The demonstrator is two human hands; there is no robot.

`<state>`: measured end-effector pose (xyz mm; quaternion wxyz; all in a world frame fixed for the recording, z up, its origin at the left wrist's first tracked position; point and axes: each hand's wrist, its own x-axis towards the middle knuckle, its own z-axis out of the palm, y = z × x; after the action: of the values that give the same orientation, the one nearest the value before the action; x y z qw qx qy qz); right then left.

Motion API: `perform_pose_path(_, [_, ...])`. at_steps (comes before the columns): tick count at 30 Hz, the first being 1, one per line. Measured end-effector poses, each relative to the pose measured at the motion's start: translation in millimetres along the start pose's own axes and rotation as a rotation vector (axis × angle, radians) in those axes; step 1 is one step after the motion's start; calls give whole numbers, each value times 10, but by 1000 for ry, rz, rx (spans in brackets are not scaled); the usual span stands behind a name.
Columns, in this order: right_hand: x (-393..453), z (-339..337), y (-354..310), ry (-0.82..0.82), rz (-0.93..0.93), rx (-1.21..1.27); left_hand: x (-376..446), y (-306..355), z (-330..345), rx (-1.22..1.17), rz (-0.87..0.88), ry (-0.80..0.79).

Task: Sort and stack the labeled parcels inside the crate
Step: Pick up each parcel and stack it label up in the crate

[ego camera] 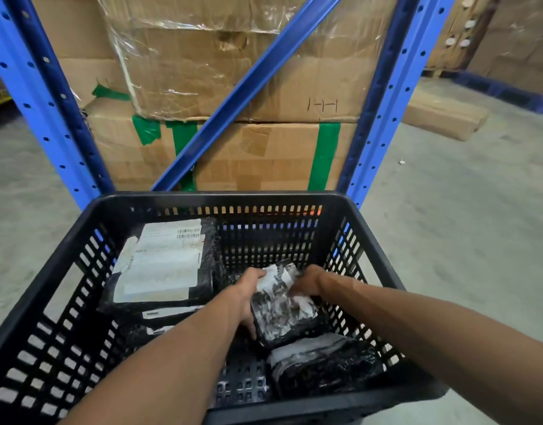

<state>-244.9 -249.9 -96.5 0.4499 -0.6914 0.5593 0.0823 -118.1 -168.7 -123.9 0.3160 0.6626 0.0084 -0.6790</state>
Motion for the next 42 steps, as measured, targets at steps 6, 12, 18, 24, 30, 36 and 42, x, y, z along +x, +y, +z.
perform_pose_path(6, [-245,-194,-115,-38,-5,277,-233,-63,4,-62,121,-61])
perform_pose_path(12, [-605,-377,-208,-209,-206,593,-525,-96,38,-79,265,-301])
perform_pose_path(18, [-651,-530,-136,-204,-273,465,-685,-199,-56,-320,390,-462])
perform_pose_path(24, [-604,-466,-150,-111,29,457,-714,-176,41,-505,480,-630])
perform_pose_path(30, [-424,-370,-109,-248,29,601,-635,-193,-67,-559,497,-396])
perform_pose_path(36, [-241,-323,4,52,-76,581,-317,-211,-105,-286,444,28])
perform_pose_path(42, [-135,-213,44,46,-24,544,-117,-166,-99,95,446,223])
